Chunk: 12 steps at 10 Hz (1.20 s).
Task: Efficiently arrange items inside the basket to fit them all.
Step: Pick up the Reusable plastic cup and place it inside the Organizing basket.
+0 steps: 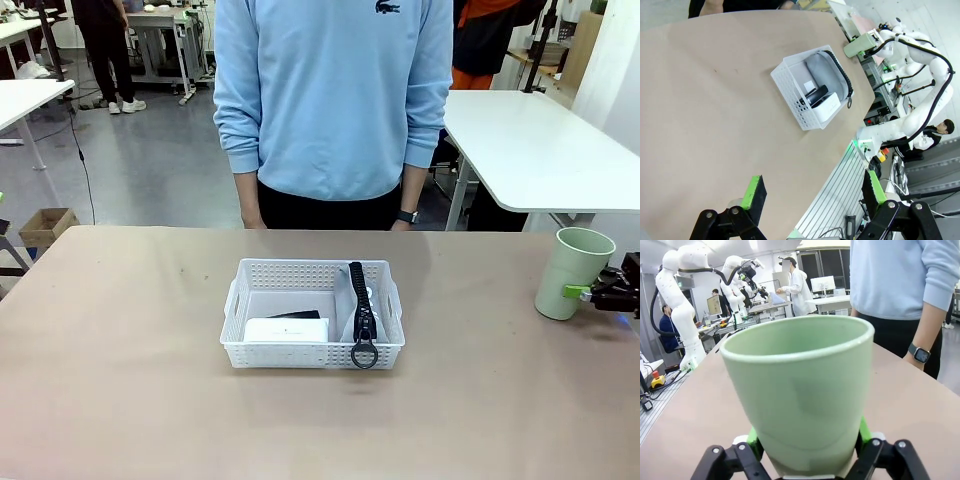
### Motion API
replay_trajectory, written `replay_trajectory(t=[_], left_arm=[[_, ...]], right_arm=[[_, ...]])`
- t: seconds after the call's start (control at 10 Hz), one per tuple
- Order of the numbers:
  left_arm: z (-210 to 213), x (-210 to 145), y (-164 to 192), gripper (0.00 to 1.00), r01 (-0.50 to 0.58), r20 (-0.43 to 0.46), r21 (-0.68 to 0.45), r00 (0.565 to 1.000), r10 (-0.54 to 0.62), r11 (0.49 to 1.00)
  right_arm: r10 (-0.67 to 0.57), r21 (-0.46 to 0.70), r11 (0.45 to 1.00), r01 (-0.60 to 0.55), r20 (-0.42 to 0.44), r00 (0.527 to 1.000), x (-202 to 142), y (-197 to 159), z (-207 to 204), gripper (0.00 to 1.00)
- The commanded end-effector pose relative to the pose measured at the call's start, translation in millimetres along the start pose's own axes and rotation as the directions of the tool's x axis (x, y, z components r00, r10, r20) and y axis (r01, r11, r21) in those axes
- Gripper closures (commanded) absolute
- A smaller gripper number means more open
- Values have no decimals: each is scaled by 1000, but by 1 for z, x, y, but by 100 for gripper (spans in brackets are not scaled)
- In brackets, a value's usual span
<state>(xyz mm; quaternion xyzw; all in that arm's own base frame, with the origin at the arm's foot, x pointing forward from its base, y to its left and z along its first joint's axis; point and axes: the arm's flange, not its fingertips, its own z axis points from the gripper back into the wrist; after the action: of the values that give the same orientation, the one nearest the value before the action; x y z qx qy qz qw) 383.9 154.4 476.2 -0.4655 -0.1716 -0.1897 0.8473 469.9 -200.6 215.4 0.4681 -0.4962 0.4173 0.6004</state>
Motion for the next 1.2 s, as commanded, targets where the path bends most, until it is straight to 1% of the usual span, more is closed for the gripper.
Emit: replay_trajectory(t=[0.0,0.1,0.2,0.3,0.4,0.5,0.6,0.7,0.8,0.9,1.0,1.1], left_arm=[[0,-1,-3,0,1,-3,9,1000,-1,1000],[0,-1,-3,0,1,-3,9,1000,-1,1000],[0,-1,-3,0,1,-3,9,1000,-1,1000],[0,-1,-3,0,1,-3,9,1000,-1,1000],[0,-1,-3,0,1,-3,9,1000,-1,1000],[0,-1,-3,0,1,-3,9,1000,-1,1000],[0,-1,-3,0,1,-3,9,1000,-1,1000],[0,-1,-3,0,1,-3,9,1000,-1,1000],[0,-1,-3,0,1,-3,9,1000,-1,1000],[0,-1,-3,0,1,-3,9,1000,-1,1000],[0,-1,-3,0,1,-3,9,1000,-1,1000],[0,-1,-3,0,1,-3,9,1000,-1,1000]], right_arm=[[-3,-2,1000,3,-2,1000,8,1,0,100],[-3,0,1000,3,-4,1000,8,2,0,100],[-2,-1,1000,2,-11,1000,8,2,0,72],[-2,4,1000,2,-12,1000,9,2,0,72],[5,7,1000,-5,-12,1000,11,3,1,100],[17,14,1000,-16,-34,999,22,6,2,72],[30,33,999,-28,-48,998,45,14,2,100],[61,56,997,-56,-92,994,75,26,-4,100],[76,94,994,-61,-164,984,104,41,-16,100],[130,144,985,-99,-223,966,133,62,-32,72],[176,195,973,-125,-269,947,152,78,-48,72],[197,227,965,-128,-313,929,167,92,-62,100]])
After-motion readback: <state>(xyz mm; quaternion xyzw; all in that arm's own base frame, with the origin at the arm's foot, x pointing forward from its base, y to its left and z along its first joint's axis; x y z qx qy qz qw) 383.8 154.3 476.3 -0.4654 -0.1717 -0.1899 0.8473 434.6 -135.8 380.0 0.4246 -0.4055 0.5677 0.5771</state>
